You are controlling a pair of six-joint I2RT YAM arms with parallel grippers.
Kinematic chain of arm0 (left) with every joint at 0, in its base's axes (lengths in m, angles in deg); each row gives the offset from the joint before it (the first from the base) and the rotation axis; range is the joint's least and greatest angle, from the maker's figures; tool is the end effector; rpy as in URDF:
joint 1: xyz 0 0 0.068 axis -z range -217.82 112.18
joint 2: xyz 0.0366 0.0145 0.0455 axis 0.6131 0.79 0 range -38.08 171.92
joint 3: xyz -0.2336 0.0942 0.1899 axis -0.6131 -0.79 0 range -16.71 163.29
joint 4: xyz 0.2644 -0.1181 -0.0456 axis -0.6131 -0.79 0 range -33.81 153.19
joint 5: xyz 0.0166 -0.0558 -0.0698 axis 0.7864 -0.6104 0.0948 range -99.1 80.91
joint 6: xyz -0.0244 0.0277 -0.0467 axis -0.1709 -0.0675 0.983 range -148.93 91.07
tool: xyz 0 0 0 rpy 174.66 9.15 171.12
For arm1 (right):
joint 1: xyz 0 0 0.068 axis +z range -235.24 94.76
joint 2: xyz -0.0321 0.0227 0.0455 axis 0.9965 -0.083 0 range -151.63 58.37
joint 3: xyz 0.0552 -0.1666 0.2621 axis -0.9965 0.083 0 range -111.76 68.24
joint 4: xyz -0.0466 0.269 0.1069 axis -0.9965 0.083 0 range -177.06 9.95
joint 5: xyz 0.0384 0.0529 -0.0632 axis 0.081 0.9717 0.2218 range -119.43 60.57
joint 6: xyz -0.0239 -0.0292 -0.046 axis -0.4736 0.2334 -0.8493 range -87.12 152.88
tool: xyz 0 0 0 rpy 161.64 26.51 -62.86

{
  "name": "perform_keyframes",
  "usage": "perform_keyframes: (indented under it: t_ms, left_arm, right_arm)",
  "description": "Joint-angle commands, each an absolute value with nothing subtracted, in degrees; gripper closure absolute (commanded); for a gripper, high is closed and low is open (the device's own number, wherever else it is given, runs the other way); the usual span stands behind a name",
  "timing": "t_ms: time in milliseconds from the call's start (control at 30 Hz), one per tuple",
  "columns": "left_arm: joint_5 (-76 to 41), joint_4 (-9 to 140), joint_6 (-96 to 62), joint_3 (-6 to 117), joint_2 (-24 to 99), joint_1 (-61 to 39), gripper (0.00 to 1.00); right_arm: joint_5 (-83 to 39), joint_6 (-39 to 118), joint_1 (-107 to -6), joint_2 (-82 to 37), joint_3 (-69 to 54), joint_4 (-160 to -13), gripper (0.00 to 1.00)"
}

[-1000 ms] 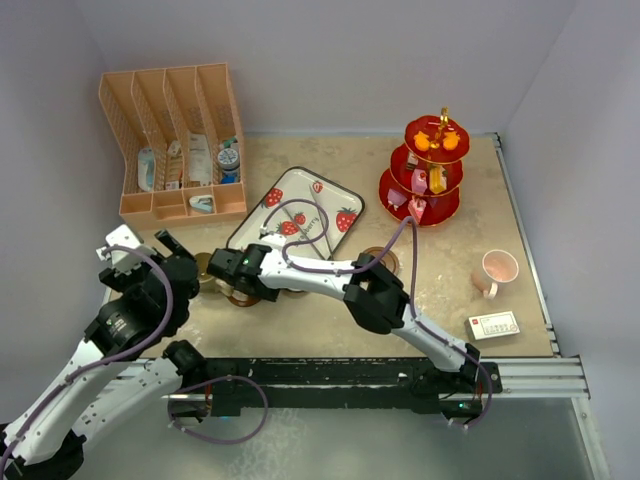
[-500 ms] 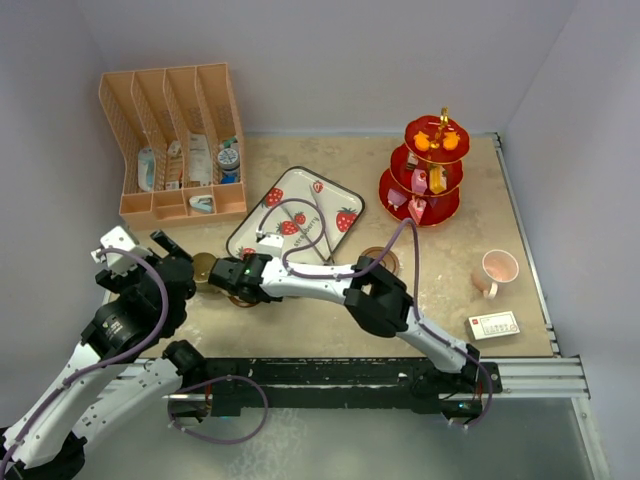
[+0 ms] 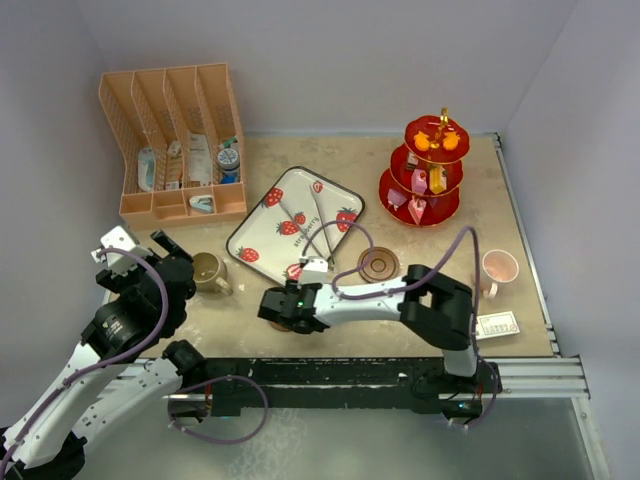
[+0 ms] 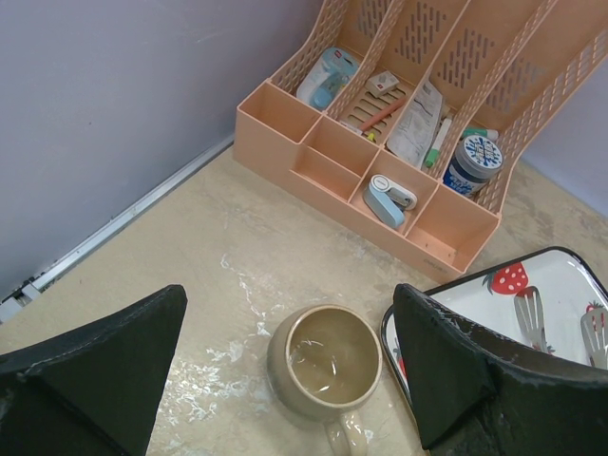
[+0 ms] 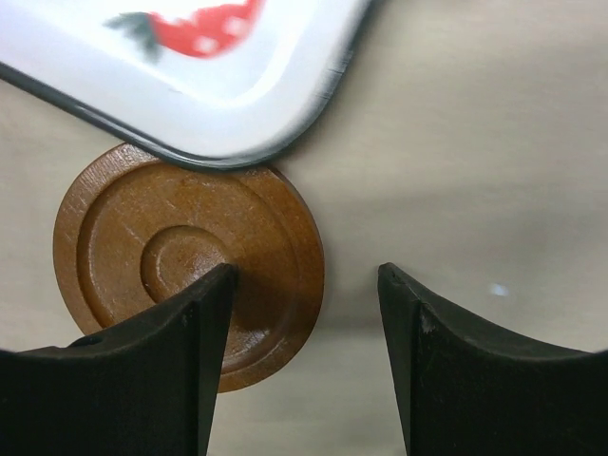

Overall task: Serve the afternoon tea
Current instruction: Move the coaster to the center of the board.

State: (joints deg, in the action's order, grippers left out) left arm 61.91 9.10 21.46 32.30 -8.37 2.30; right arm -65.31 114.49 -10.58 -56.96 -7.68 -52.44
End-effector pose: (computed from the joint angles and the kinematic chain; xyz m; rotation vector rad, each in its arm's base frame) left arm 0.0786 -0.0123 0.3645 -0.7614 1.5896 0.2160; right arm 0.1398 0.4128 0.1561 0.2616 2.4581 0.1747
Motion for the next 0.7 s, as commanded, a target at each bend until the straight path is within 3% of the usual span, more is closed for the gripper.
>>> perform_keyframes:
  t_ms: [0,367,667]
  left_arm:
    - [62.29,10.17,21.30,34.03,-8.39,1.85,0.13]
    - [61.84,10.53,20.90,33.95,-8.02,1.90,0.13]
    - [61.63,10.38,20.87,33.87,-7.91,1.91,0.13]
  right_arm:
    - [-50.53,117.50,-10.79,-58.80,10.09,-44.88,0.35]
    - [-46.63,116.20,-19.83,-50.47,25.12,-54.82,0.37]
    - [-47.23,113.01,-29.55,-47.41,26.10,-59.41,0.36]
